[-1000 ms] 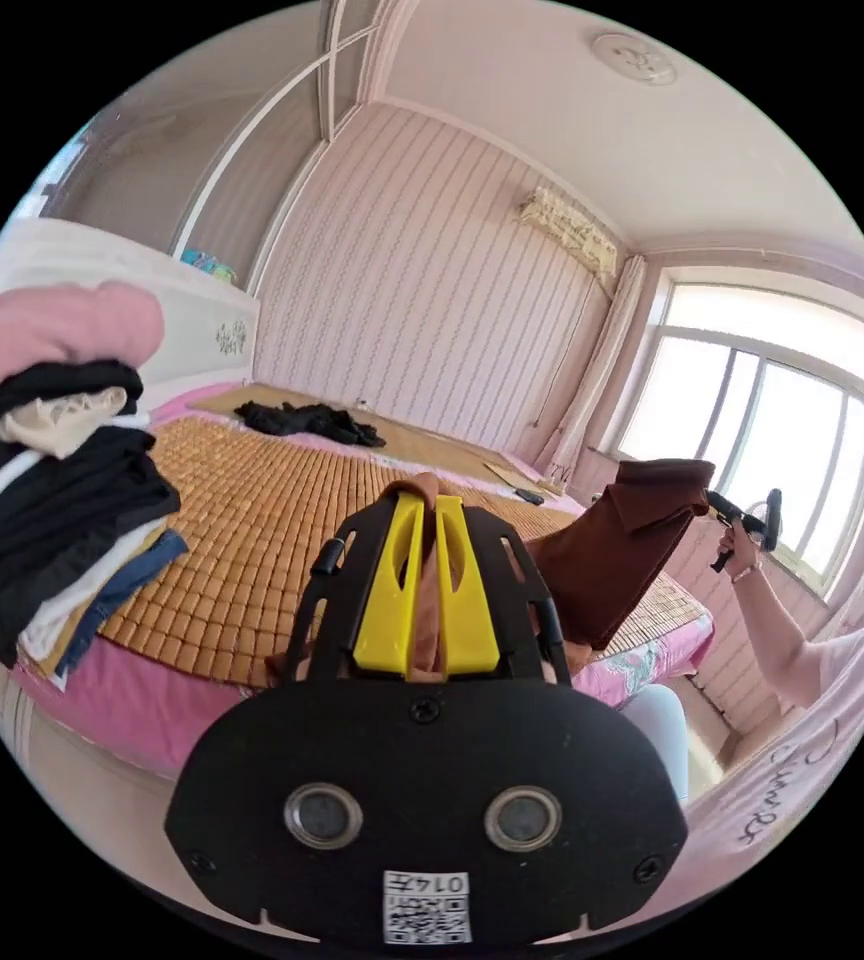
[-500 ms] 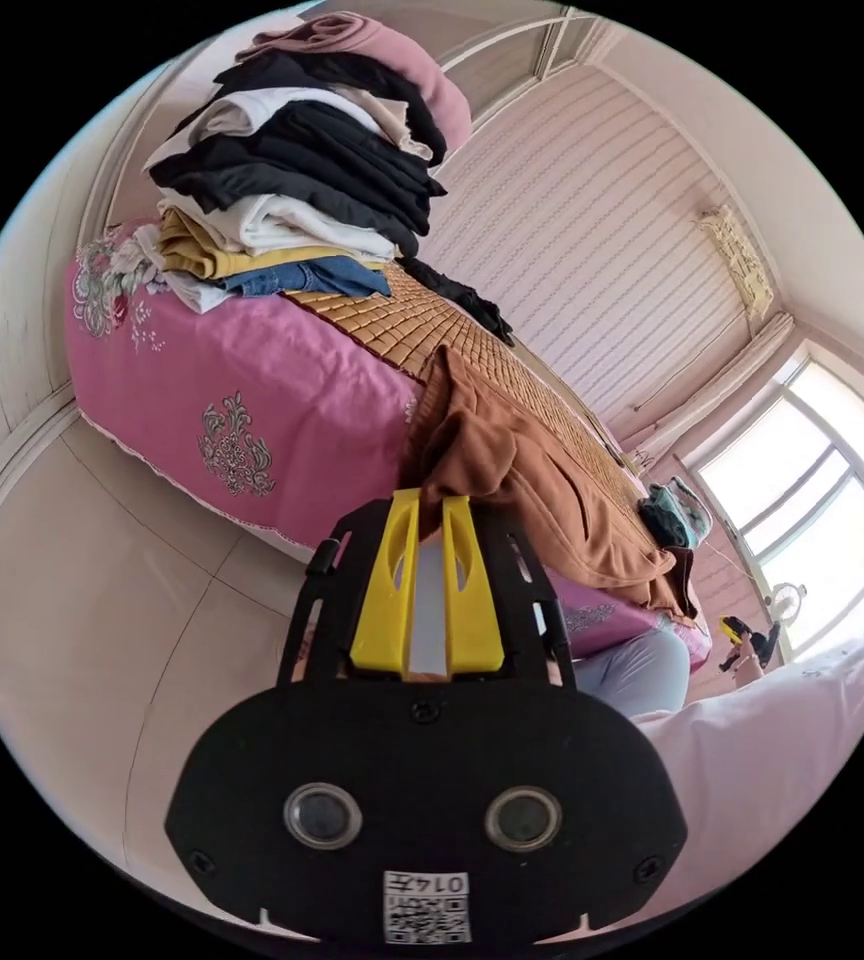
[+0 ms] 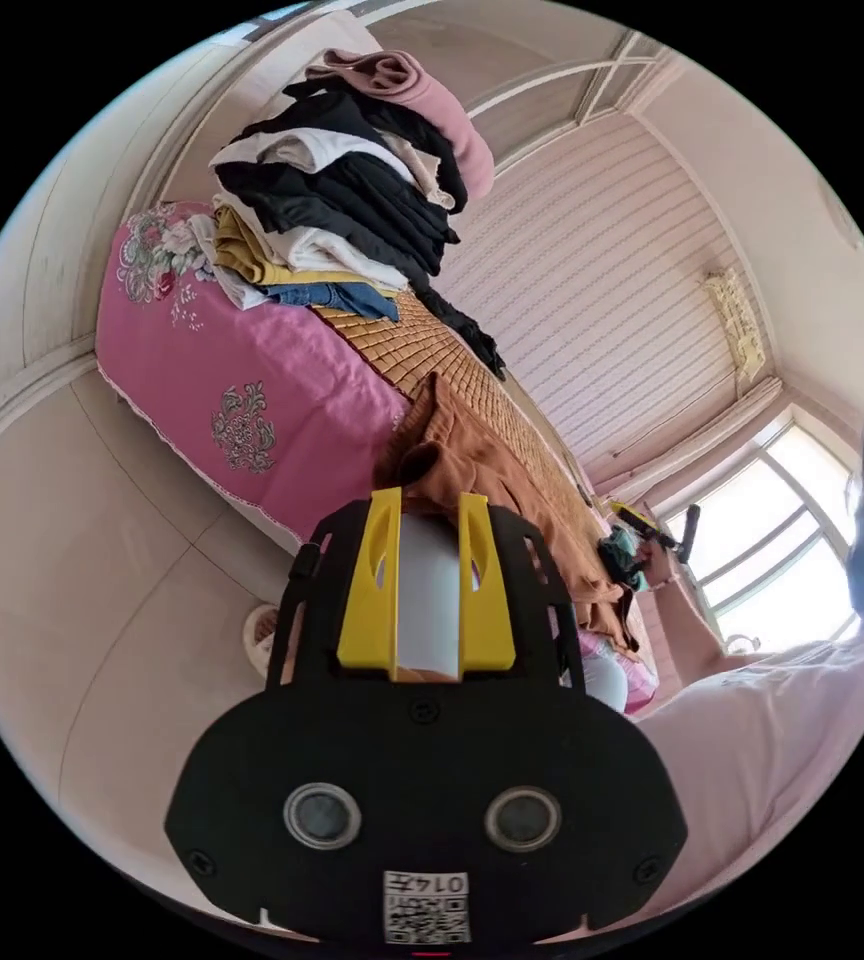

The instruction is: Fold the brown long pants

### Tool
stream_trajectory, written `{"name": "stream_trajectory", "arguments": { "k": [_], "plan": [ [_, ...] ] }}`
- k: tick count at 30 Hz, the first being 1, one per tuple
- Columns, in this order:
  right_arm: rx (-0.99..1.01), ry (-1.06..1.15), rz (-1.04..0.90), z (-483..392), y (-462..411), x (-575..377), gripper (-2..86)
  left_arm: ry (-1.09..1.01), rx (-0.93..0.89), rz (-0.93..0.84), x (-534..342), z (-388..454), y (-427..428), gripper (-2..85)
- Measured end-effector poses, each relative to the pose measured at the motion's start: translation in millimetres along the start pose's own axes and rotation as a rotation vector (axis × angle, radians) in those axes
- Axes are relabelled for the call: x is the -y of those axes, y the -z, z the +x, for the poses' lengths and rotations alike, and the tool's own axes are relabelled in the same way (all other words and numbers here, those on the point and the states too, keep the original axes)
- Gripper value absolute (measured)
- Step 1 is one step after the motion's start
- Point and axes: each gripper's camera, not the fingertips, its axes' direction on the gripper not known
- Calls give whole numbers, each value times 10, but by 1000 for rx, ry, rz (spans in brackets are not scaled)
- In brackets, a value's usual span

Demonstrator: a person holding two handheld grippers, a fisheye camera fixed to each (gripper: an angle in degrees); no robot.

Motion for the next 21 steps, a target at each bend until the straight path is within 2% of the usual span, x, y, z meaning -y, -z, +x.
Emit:
{"name": "stream_trajectory", "arguments": {
  "k": [5, 9, 10, 11, 13, 14, 16, 21],
  "plan": [
    [148, 192, -127, -865, -1339, 1122, 140, 171, -125, 15, -42, -250, 68, 188],
    [114, 231, -240, -1207, -2035, 1403, 145, 249, -169, 2, -46, -476, -167, 199],
    [123, 225, -334, -1265, -2280, 1381, 134, 252, -193, -8, -30, -484, -241, 194],
    [174, 167, -271, -1228, -2266, 1345, 87, 235, -236, -32, 12, -470, -394, 164],
    [247, 161, -286, -1192, -2230, 1281, 32, 205, -233, -102, 72, -435, -611, 82],
    [247, 139, -279, -1159, -2155, 1231, 12, 190, -264, -124, 87, -426, -697, 13],
    [280, 162, -287, -1132, -2005, 1167, 0, 157, -299, -64, 76, -380, -706, 0],
    [249, 172, -61, -929, -1123, 1090, -8, -167, -203, 11, 301, 216, -612, -8]
  ]
}}
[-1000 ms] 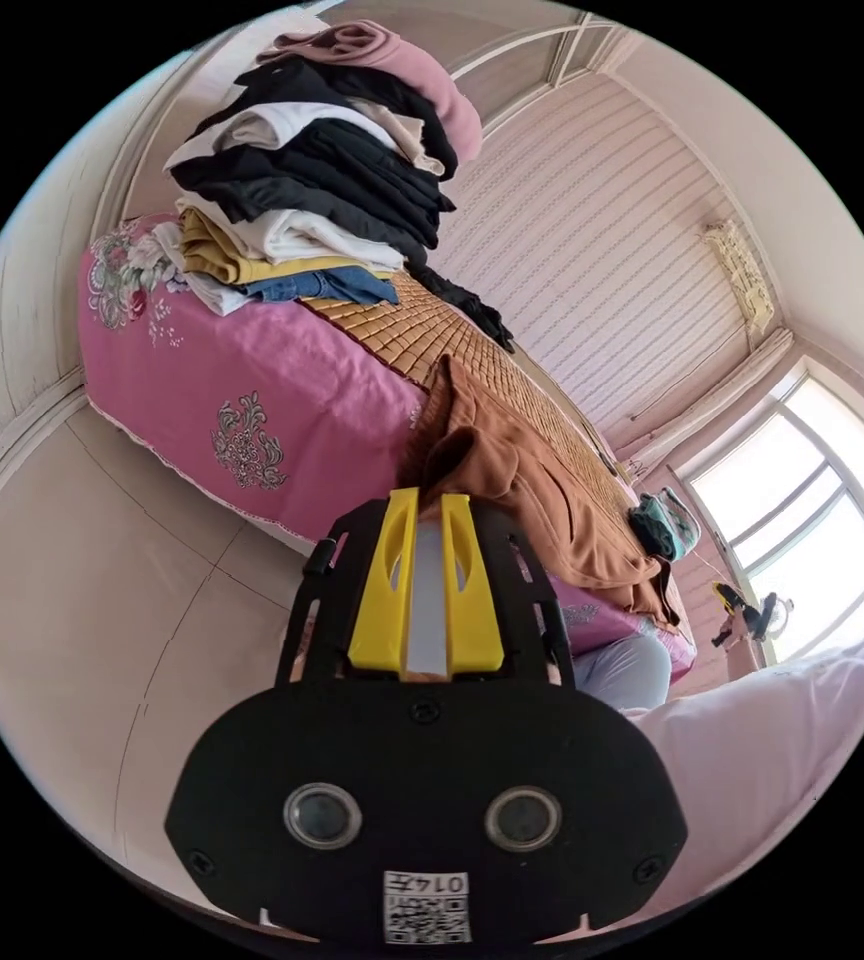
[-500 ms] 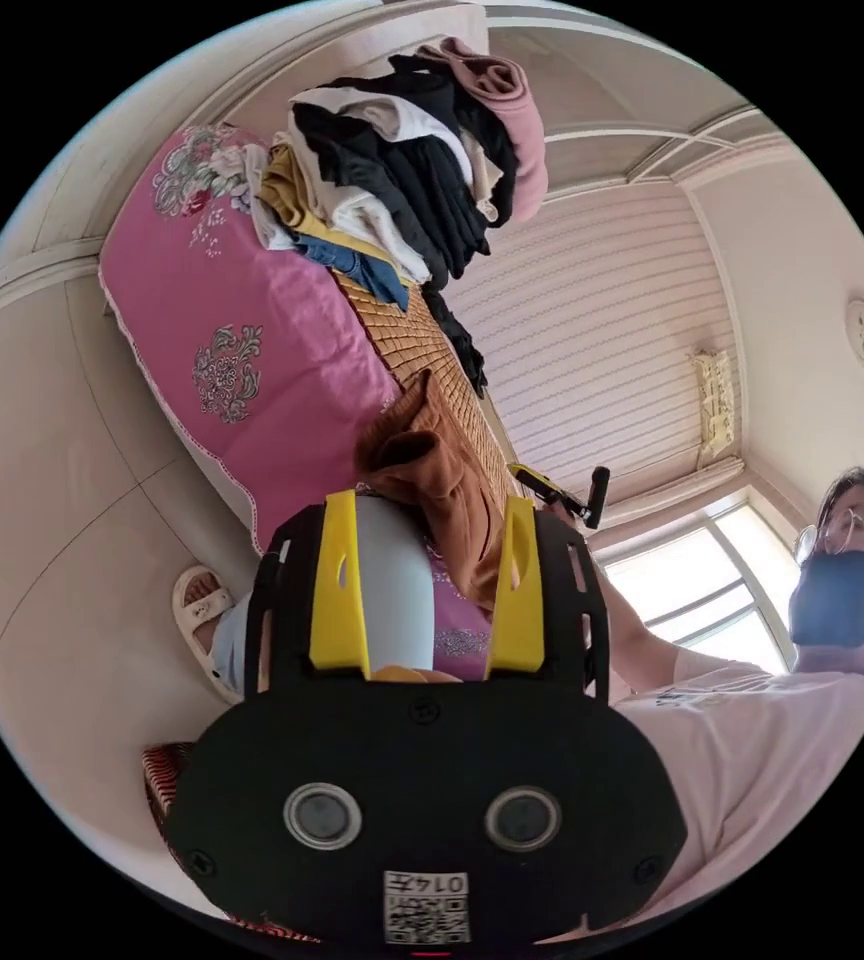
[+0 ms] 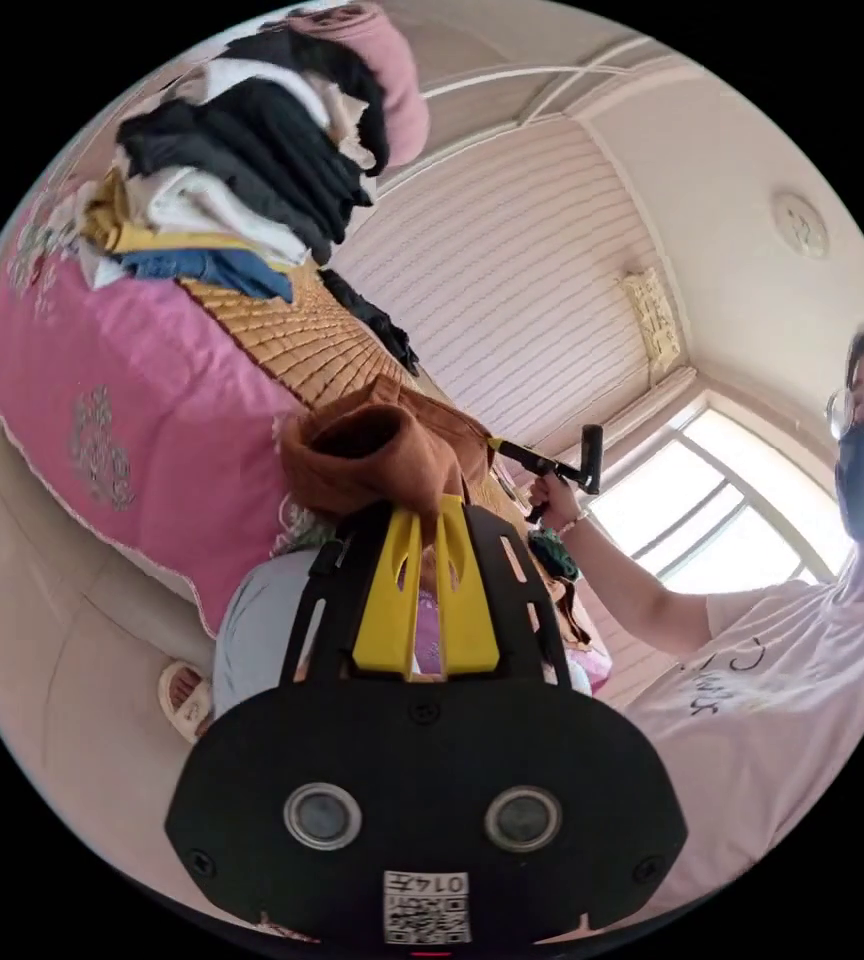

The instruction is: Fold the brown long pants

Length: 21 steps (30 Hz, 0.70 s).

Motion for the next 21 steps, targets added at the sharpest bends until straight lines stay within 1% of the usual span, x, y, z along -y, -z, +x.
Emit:
{"name": "stream_trajectory", "arguments": {
  "k": [2, 5, 6, 8, 10, 11, 12, 14, 15, 16, 18, 20, 21],
  "plan": [
    [-145, 69, 31, -60, 433, 196, -7, -120, 42, 40, 261, 198, 2, -9],
    [-339, 153, 65, -109, 871, 636, -4, -250, -6, 151, 730, 488, 14, -7],
    [-368, 160, 80, -101, 949, 730, -3, -285, 21, 196, 871, 572, 32, -5],
    [-427, 133, 155, 5, 1146, 1088, 3, -275, 90, 256, 1019, 532, 37, 1],
    [-382, 64, 192, 194, 1086, 1331, 12, -207, 194, 277, 1112, 265, -63, 18],
    [-328, 1, 196, 353, 931, 1447, 23, -129, 284, 242, 1153, -18, -200, 40],
    [-300, -38, 191, 434, 825, 1479, 30, -55, 384, 165, 1169, -327, -357, 53],
    [-168, -218, 110, 718, 321, 1396, 46, 97, 435, 34, 1089, -772, -518, 63],
    [-139, -254, 80, 764, 209, 1330, 47, 130, 433, 5, 951, -932, -540, 64],
    [-99, -305, 36, 819, 50, 1148, 49, 140, 427, 4, 867, -974, -524, 63],
    [-61, -298, 8, 833, -9, 774, 53, 110, 419, 33, 511, -955, -396, 60],
    [-50, -262, 19, 832, 211, 82, 58, 70, 441, 20, 262, -859, -316, 55],
    [-58, -263, 22, 837, 304, -118, 59, 41, 443, 12, 104, -778, -271, 53]
  ]
}}
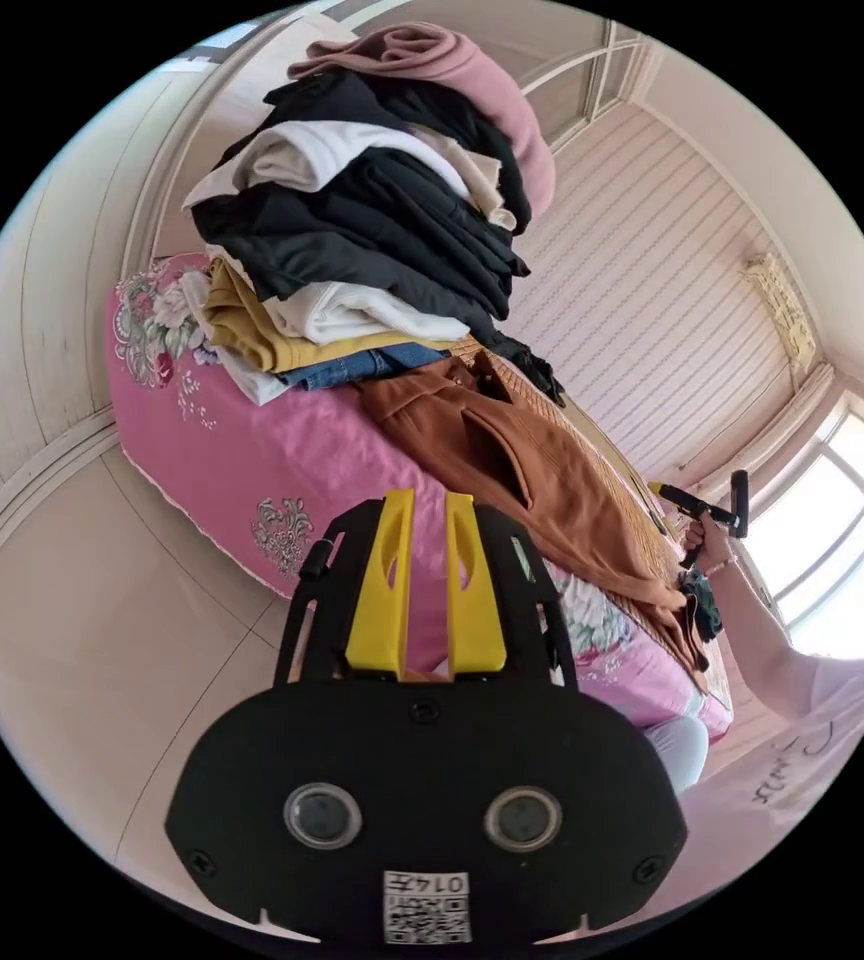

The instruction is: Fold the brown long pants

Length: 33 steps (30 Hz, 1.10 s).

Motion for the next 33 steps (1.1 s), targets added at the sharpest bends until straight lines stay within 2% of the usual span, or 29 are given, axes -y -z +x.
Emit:
{"name": "stream_trajectory", "arguments": {
  "k": [3, 8, 13, 15, 19, 22, 23, 24, 26, 28, 31, 33],
  "plan": [
    [-81, -103, 43, 398, 660, -1029, 63, -115, -7, -4, -333, 232, 114, 49],
    [-343, -444, 174, 1021, 2011, -2894, 64, -359, -94, -47, -551, 926, -146, 49],
    [-486, -594, 226, 1211, 2706, -3778, 83, -543, -220, -79, -481, 1883, -765, 53],
    [-485, -589, 222, 1221, 2774, -3844, 98, -625, -305, -94, -523, 2458, -1142, 62],
    [-370, -484, 165, 1139, 2466, -3666, 150, -800, -316, -174, -935, 3387, -1888, 91],
    [-314, -420, 34, 1116, 2038, -3539, 113, -910, -231, -272, -1453, 3883, -2630, 97],
    [-319, -413, -35, 1123, 1914, -3538, 84, -934, -152, -387, -1652, 3989, -2988, 96],
    [-342, -408, -2, 1093, 1945, -3553, 70, -941, -90, -446, -1814, 4014, -3244, 94],
    [-341, -367, 43, 991, 2175, -3633, 39, -927, -126, -388, -1921, 3968, -3273, 78],
    [-266, -299, 99, 889, 2436, -3763, 31, -932, -175, -429, -1990, 3946, -3264, 5],
    [-167, -180, 184, 585, 2915, -4139, 22, -999, -235, -431, -2195, 3904, -3020, -6],
    [-207, -217, 198, 470, 3077, -4428, 17, -1043, -283, -473, -2414, 3804, -2836, -9]
  ]
}}
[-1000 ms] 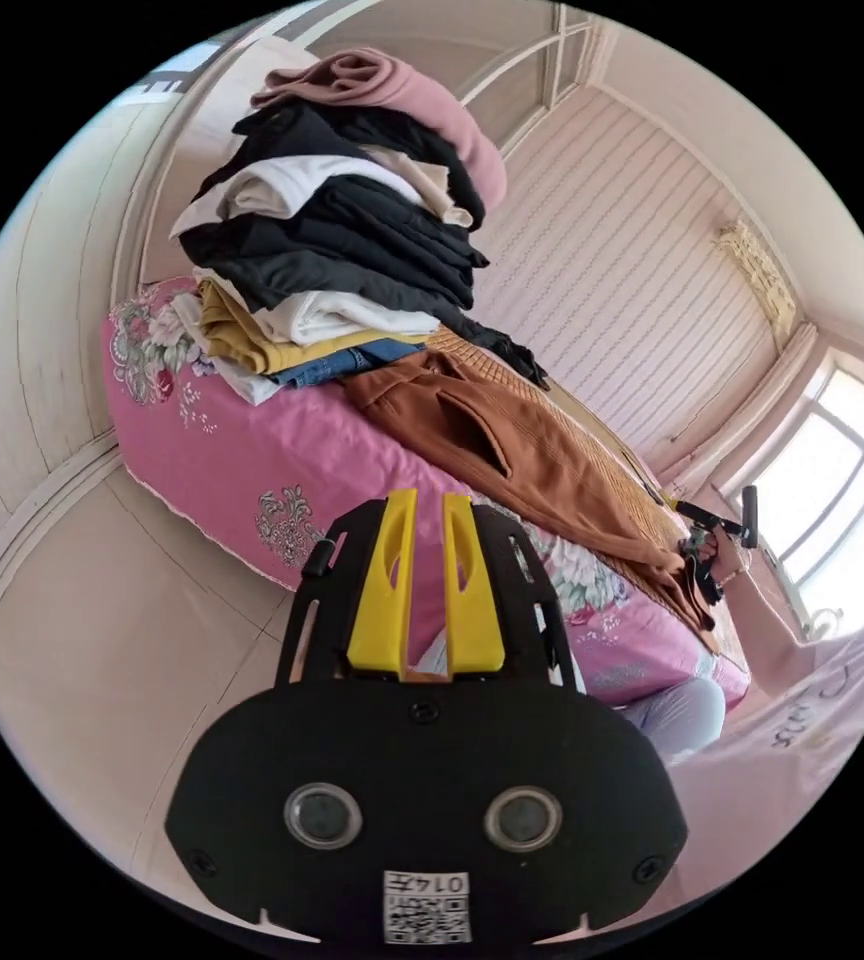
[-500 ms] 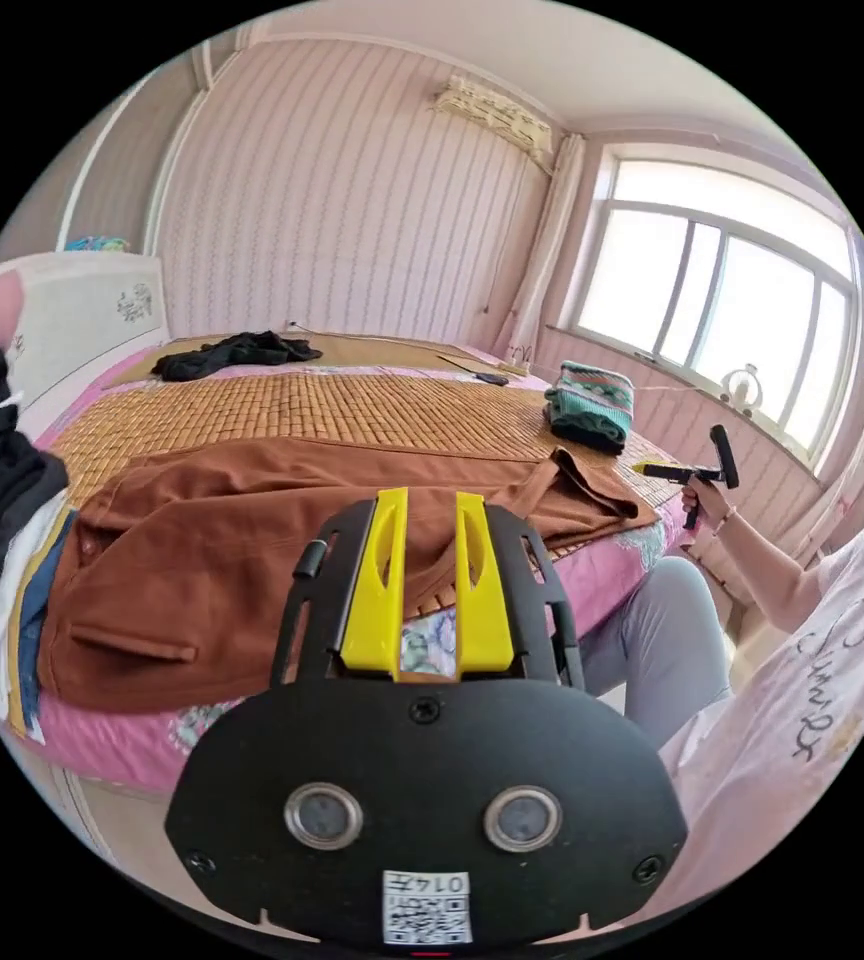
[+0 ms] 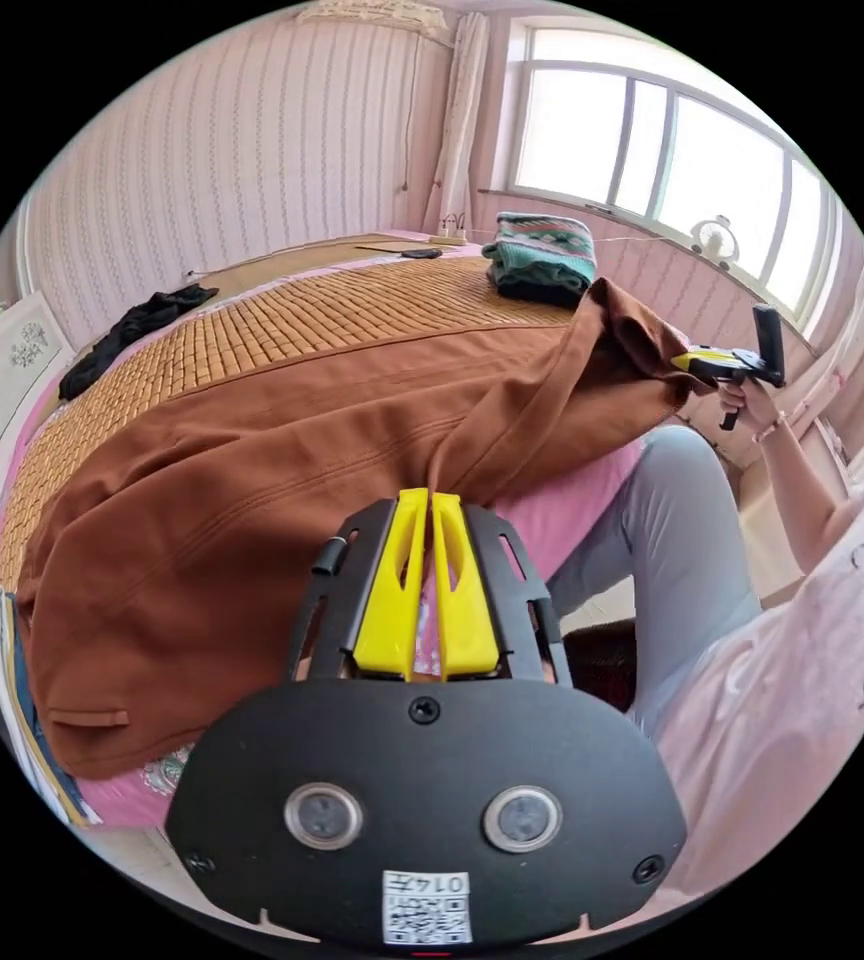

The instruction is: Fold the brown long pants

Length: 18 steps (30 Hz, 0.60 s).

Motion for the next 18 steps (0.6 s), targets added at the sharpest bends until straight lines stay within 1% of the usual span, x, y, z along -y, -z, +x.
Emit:
{"name": "stream_trajectory", "arguments": {
  "k": [3, 4, 5, 6, 7, 9, 11, 13, 15, 16, 18],
  "plan": [
    [-136, -142, -99, 131, 97, -388, 15, 25, -48, 16, -245, 88, 74, -9],
    [-216, -202, -112, 196, 136, -492, 18, 37, -67, 27, -269, 85, 100, -9],
    [-255, -239, -90, 237, 201, -542, 23, 39, -83, 32, -273, 94, 151, -9],
    [-257, -247, -72, 250, 235, -541, 31, 6, -56, 21, -207, 143, 211, -9],
    [-260, -267, -23, 278, 305, -498, 46, -22, -23, 24, -155, 183, 251, -9],
    [-280, -282, 75, 309, 375, -376, 59, -149, 180, 81, 98, 361, 383, -7],
    [-342, -296, 145, 425, 308, -129, 67, -175, 306, 139, 323, 391, 349, -3],
    [-371, -328, 118, 630, 120, 97, 80, -166, 359, 194, 555, 338, 198, 8],
    [-355, -369, 46, 894, -145, 324, 101, -235, 326, 230, 828, 316, -179, 47],
    [-317, -389, 4, 1058, -327, 449, 111, -254, 305, 214, 898, 315, -302, 59],
    [-265, -425, -78, 1253, -582, 566, 109, -326, 249, 74, 1170, 305, -939, 81]
  ]
}}
